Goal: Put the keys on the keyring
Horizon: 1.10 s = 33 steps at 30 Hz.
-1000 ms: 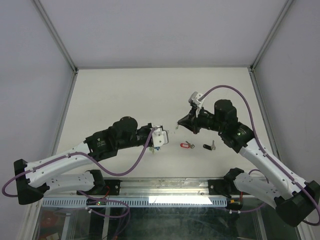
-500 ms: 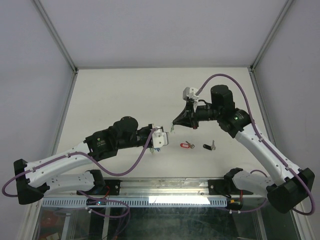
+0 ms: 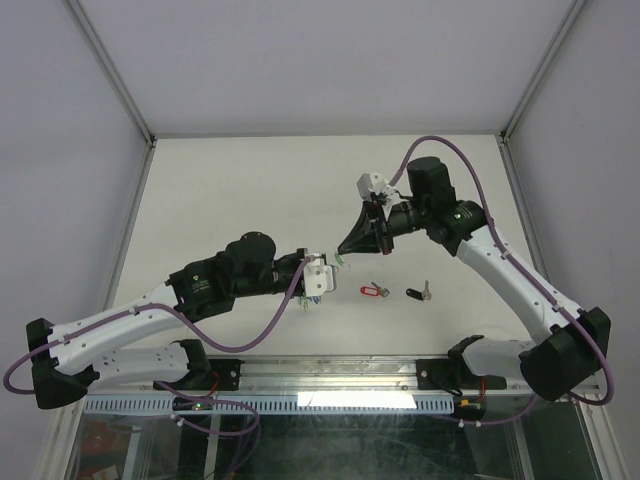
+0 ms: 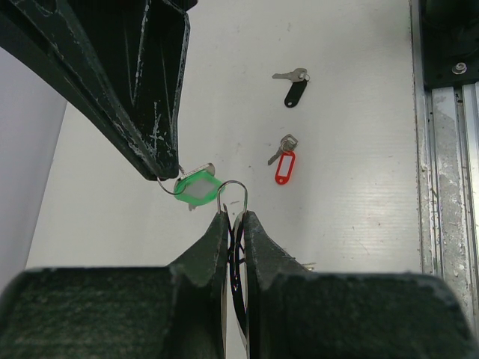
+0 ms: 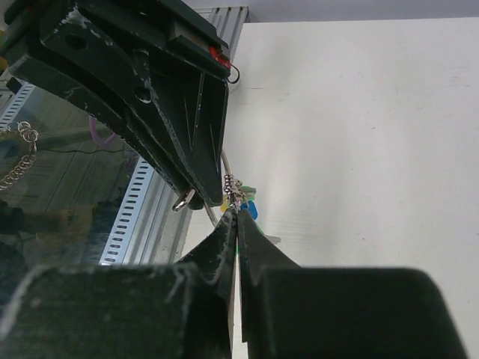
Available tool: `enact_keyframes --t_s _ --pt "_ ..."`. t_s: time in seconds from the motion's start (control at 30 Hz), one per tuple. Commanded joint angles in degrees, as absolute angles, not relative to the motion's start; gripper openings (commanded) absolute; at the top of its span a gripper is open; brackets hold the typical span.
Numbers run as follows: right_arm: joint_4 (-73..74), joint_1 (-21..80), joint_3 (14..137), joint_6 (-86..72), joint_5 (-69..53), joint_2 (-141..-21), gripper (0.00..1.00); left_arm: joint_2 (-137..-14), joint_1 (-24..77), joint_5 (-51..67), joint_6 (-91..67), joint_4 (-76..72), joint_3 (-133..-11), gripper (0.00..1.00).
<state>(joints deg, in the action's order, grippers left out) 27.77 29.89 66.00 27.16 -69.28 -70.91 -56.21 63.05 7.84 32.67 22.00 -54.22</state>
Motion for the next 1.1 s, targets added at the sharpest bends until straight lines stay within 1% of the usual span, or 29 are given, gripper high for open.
enact_keyframes --t_s 0.0,0.53,1.07 --pt "28.4 30.8 69.6 30.2 -72.4 -71.2 0.0 -55.2 63.5 8.9 33.6 19.2 -57.1 0.0" --pt "31.7 33.4 71.2 33.5 -74.1 -73.1 0.0 -55.5 63.5 8.6 33.6 19.2 -57.0 0.0" --pt "42.1 34.0 75.1 41.7 -76.6 -75.9 0.0 -55.5 63.5 8.4 33.7 19.2 -56.9 0.0"
